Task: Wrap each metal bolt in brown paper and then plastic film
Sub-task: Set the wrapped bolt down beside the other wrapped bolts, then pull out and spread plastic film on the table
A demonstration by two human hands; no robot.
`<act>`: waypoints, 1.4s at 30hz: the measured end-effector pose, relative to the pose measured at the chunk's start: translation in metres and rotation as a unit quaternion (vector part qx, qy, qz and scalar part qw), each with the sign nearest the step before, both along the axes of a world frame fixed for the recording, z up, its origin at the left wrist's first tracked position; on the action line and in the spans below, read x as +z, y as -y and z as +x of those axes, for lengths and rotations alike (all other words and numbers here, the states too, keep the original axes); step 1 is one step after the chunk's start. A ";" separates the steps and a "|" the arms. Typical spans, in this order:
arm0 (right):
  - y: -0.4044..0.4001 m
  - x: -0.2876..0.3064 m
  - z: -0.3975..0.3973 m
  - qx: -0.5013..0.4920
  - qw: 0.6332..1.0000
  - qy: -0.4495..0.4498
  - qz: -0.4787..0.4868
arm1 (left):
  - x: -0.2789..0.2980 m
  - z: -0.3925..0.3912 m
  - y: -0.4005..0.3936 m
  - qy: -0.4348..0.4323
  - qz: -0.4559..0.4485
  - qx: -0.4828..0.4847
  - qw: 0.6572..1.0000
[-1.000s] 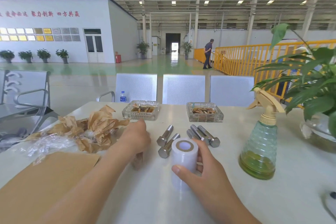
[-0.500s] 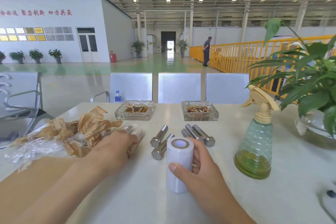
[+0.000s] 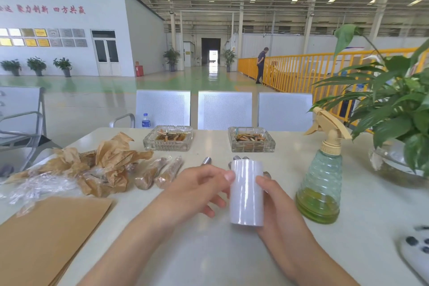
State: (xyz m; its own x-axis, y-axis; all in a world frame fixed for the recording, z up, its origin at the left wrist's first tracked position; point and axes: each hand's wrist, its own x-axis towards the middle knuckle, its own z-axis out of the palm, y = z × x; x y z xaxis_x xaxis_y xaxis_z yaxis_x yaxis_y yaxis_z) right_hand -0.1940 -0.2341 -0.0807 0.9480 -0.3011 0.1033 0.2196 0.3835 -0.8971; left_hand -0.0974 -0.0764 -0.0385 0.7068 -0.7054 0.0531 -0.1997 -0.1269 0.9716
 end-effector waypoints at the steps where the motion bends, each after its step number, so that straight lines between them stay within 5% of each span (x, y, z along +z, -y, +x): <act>1: 0.001 -0.001 -0.001 -0.002 1.000 -0.007 0.005 | -0.003 -0.004 0.002 -0.002 -0.016 0.003 1.000; 17: 0.002 -0.002 -0.011 0.053 0.998 -0.029 -0.003 | -0.013 -0.007 -0.010 -0.040 -0.067 -0.038 0.996; 25: -0.001 -0.007 0.000 -0.013 0.991 0.003 -0.137 | -0.016 -0.016 -0.003 0.025 -0.061 0.019 0.998; 34: 0.007 -0.006 0.007 -0.004 0.995 -0.002 -0.103 | -0.014 -0.008 -0.008 -0.047 -0.088 -0.034 0.994; 42: -0.005 -0.001 -0.017 -0.099 0.954 0.018 -0.283 | -0.012 -0.004 -0.013 -0.055 -0.060 0.017 0.997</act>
State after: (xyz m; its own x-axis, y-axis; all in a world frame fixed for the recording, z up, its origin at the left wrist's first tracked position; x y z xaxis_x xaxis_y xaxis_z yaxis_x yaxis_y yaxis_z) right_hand -0.2105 -0.2291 -0.0818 0.8713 -0.3592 0.3344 0.2725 -0.2126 -0.9384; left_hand -0.1016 -0.0631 -0.0510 0.7360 -0.6747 0.0557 -0.0879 -0.0136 0.9960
